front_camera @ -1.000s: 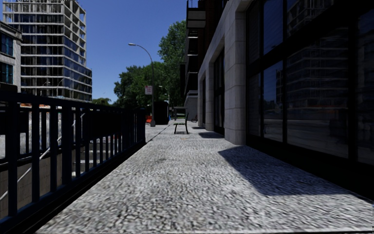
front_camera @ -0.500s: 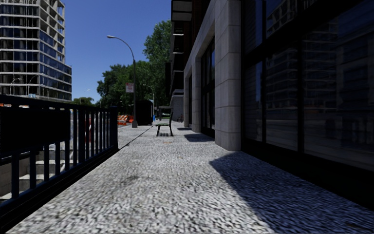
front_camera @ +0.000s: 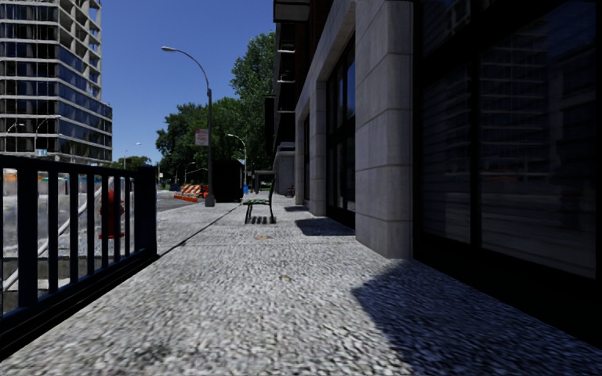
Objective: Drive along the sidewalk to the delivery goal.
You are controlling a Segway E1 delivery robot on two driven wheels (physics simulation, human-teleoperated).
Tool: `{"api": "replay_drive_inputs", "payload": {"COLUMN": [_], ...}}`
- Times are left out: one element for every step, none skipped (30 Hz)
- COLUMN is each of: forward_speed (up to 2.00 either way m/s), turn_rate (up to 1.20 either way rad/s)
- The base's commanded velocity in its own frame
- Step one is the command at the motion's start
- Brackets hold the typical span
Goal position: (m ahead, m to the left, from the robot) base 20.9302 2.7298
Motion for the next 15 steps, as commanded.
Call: {"api": "replay_drive_inputs", "payload": {"forward_speed": [2.0,2.0,2.0,2.0,2.0,2.0,2.0,2.0,2.0,2.0,2.0,2.0,2.0,2.0,2.0], "turn_rate": [0.0,0.0,0.0,0.0,0.0,0.0,0.0,0.0,0.0,0.0,0.0,0.0,0.0,0.0,0.0]}}
